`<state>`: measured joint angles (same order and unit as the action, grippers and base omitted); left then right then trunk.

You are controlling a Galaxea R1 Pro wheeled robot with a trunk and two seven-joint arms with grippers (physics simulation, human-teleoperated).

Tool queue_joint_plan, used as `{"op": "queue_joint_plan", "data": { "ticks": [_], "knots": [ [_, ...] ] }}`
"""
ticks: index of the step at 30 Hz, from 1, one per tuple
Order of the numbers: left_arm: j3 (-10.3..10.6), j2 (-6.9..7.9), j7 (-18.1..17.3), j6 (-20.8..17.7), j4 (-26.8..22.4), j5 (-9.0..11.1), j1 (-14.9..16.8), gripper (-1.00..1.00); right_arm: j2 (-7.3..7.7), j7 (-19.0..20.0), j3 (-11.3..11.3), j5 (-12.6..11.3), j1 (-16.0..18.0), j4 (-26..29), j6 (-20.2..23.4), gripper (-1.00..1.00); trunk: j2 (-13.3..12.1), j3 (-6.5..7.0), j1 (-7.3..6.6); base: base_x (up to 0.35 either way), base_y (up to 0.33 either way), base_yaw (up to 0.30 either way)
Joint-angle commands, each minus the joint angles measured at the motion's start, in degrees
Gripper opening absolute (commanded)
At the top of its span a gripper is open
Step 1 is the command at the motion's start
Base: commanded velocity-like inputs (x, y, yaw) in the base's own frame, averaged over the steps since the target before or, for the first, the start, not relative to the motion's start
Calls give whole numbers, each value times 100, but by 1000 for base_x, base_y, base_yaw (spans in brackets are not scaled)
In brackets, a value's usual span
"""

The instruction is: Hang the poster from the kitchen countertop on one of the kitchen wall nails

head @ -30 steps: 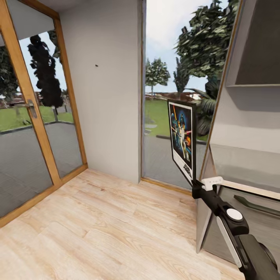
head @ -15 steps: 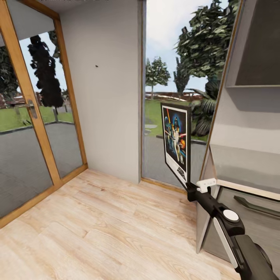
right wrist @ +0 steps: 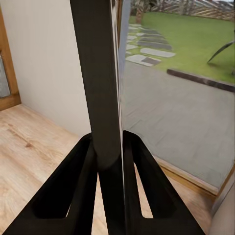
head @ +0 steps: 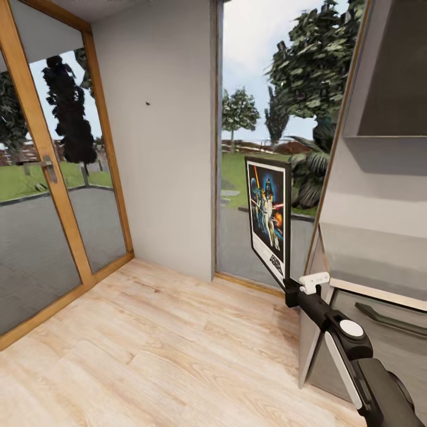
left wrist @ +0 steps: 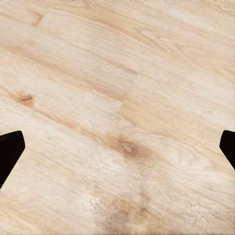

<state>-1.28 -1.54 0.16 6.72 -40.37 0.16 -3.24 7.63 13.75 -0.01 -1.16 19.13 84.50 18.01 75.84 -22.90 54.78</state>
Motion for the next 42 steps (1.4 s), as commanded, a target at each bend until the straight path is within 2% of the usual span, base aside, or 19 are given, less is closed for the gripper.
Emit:
{"op": "queue_joint_plan", "data": {
  "ticks": [1, 12, 15, 28, 31, 32, 35, 36, 40, 42],
  "knots": [
    [-12, -4, 2, 10, -6, 1, -2, 100, 2, 27, 1, -25, 3, 7, 36, -100, -38, 8, -22, 0, 0, 0],
    [-10, -4, 2, 5, -6, 1, -2, 100, 2, 40, 10, -20, 3, -4, 44, -100, -479, 113, -264, 0, 0, 0],
    [-12, -4, 2, 5, -14, 1, -2, 100, 15, 46, 15, -19, 10, -190, 44, -100, -600, 139, -330, 0, 0, 0],
    [-12, -4, 2, 6, -15, 1, -2, 100, 25, 149, 11, -19, 90, -366, 44, -100, -1121, 250, -615, 0, 0, 0],
    [-12, -4, 2, 7, -17, 1, -2, 100, 35, 590, 28, -12, 315, -702, 48, -100, -1241, 276, -681, 0, 0, 0],
    [-12, -4, 2, 8, -18, 1, -2, 100, 45, 885, 39, -10, 446, -935, 47, -100, -1281, 285, -703, 0, 0, 0],
    [-12, -4, 2, 7, -21, 1, -2, 100, 62, 1293, 54, -9, 629, -1214, 46, -100, -1402, 310, -769, 0, 0, 0],
    [-12, -4, 2, 6, -19, 1, -2, 100, 73, 1540, 60, -8, 720, -1321, 45, -100, -1442, 319, -791, 0, 0, 0],
    [-11, -4, 2, 5, -16, 1, -2, 100, 156, 2434, 69, -5, 932, -1487, 53, -100, -1602, 353, -879, 0, 0, 0],
    [-11, -4, 2, 6, -16, 1, -2, 100, 169, 2703, 70, -3, 1018, -1567, 56, -100, -1682, 370, -923, 0, 0, 0]
  ]
}}
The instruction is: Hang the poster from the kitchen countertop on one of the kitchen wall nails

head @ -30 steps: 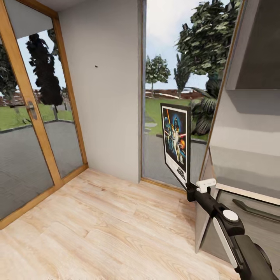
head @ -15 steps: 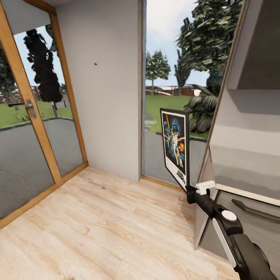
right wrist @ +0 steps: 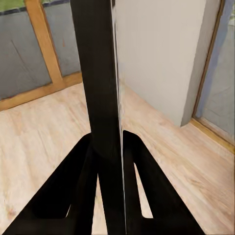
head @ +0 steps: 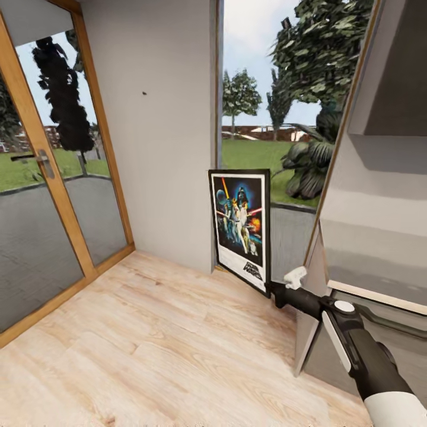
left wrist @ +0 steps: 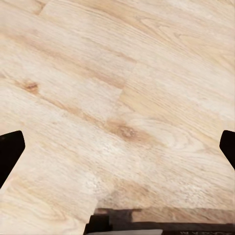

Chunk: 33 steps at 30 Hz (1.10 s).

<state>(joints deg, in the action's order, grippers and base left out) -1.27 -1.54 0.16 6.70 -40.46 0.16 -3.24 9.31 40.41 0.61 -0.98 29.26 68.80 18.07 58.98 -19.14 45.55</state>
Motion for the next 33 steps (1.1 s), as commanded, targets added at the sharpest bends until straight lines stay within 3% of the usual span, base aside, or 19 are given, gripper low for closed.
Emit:
{"op": "queue_joint_plan", "data": {
  "ticks": [1, 8, 13, 16, 18, 28, 31, 33],
  "knots": [
    [-10, -4, 2, 8, -6, 1, -1, 100, 5, 172, 8, -20, 50, -53, 52, -100, -37, 3, -22, 0, 0, 0],
    [-11, -4, -2, 7, -6, 1, -1, 100, 31, 1406, 9, -17, 329, -408, 49, -100, -318, 63, -176, 0, 0, 0],
    [-8, -4, -10, 15, -6, 1, -1, 100, 28, 1989, 40, -33, 383, -459, 48, -100, -518, 106, -286, 0, 0, 0],
    [-9, -4, -13, 15, -6, 1, -1, 100, 48, 2072, 60, -34, 386, -437, 47, -100, -639, 132, -352, 0, 0, 0],
    [-6, -4, -16, 16, -6, 1, -1, 100, 93, 2442, 175, -28, 388, -417, 47, -100, -719, 149, -395, 0, 0, 0],
    [-12, -4, -16, 16, -6, 1, -1, 100, 97, 2542, 206, -25, 388, -411, 47, -100, -1120, 235, -615, 0, 0, 0],
    [-11, -4, -16, 16, -9, 1, -1, 100, 94, 2542, 356, -28, 386, -409, 47, -100, -1240, 274, -681, 0, 0, 0],
    [-12, -4, -16, 16, -12, 1, -1, 100, 91, 2544, 578, -35, 383, -406, 46, -100, -1321, 305, -725, 0, 0, 0]
  ]
}}
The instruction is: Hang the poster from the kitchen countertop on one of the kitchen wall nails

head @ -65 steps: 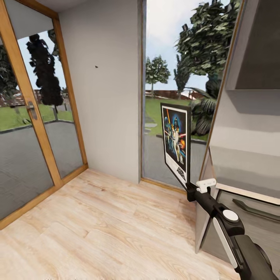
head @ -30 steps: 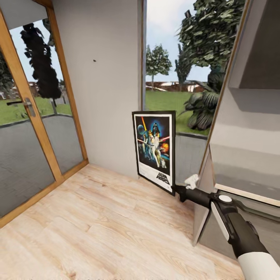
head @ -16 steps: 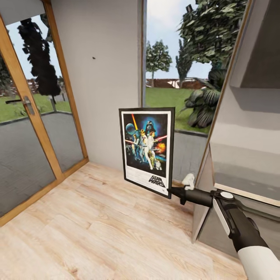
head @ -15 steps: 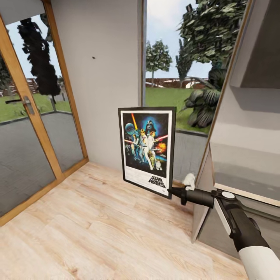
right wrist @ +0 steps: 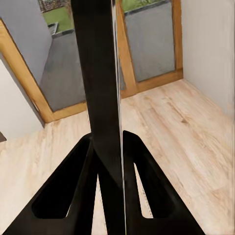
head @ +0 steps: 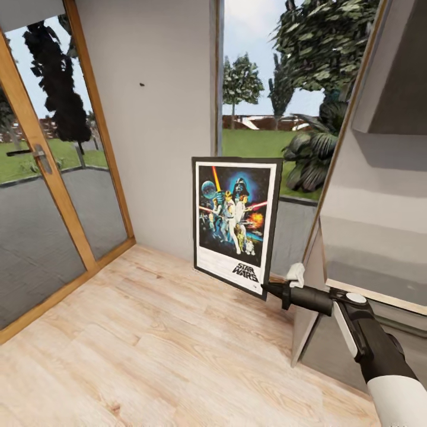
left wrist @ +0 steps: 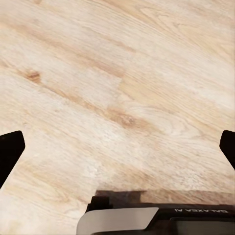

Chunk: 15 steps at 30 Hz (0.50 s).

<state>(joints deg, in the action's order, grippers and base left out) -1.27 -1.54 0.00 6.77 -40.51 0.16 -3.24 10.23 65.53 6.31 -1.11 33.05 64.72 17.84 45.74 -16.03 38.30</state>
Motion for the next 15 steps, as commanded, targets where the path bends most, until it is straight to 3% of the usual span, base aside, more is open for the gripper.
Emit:
{"op": "queue_joint_plan", "data": {
  "ticks": [1, 2, 6, 15],
  "knots": [
    [-13, -4, 0, 8, -7, 1, -1, 100, -3, 33, 68, -24, 3, 3, 70, -100, -36, 10, -21, 0, 0, 0],
    [-13, -4, 0, 8, -8, 1, -1, 100, -3, 38, 186, -27, 1, 4, 70, -100, -76, 28, -43, 0, 0, 0],
    [-9, -4, 0, 8, -9, 1, -1, 100, -3, 45, 263, -30, 0, 5, 67, -100, -237, 97, -131, 0, 0, 0],
    [-12, -4, 0, 8, -9, 1, -1, 100, -3, 48, 294, -30, -8, 6, 62, -100, -598, 258, -329, 0, 0, 0]
  ]
}}
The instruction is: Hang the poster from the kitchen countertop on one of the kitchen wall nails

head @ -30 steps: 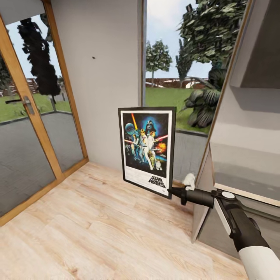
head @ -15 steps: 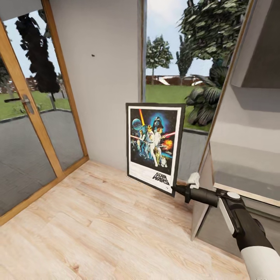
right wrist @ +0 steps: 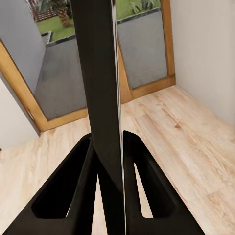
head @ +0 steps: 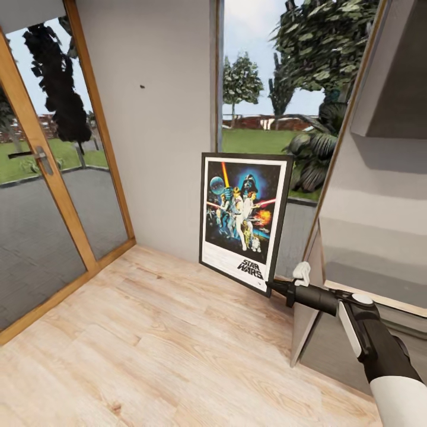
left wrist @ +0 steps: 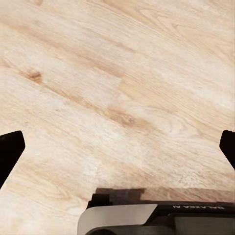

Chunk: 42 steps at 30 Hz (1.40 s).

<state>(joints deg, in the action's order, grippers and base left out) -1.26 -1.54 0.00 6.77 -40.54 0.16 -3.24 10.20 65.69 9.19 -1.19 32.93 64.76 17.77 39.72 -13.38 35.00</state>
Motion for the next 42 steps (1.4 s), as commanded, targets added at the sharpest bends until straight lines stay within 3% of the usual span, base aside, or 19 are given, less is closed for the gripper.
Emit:
{"op": "queue_joint_plan", "data": {
  "ticks": [1, 23, 26, 28, 32, 42],
  "knots": [
    [-10, -4, 0, 8, -6, 1, -1, 100, 0, 32, 5, -22, 4, 2, 69, -100, -35, 11, -21, 0, 0, 0],
    [-27, 3, 8, 8, -21, 0, -1, 100, 0, 32, 4, -22, 3, 2, 69, -100, -918, 406, -504, 0, 0, 0],
    [-278, 49, -1, 10, -39, 3, -1, 100, 0, 32, 4, -22, 3, 2, 69, -100, -1038, 460, -570, 0, 0, 0],
    [-731, 104, -19, 10, -98, 7, -1, 100, 0, 32, 4, -22, 3, 2, 69, -100, -1118, 496, -614, 0, 0, 0],
    [-1235, 136, -34, -4, -241, 9, -1, 100, 0, 32, 4, -22, 3, 3, 68, -100, -1279, 568, -702, 0, 0, 0],
    [-1380, 145, -38, -9, -278, 10, -1, 100, -3, 32, -4, -22, -4, 9, 62, -100, -1680, 747, -922, 0, 0, 0]
  ]
}}
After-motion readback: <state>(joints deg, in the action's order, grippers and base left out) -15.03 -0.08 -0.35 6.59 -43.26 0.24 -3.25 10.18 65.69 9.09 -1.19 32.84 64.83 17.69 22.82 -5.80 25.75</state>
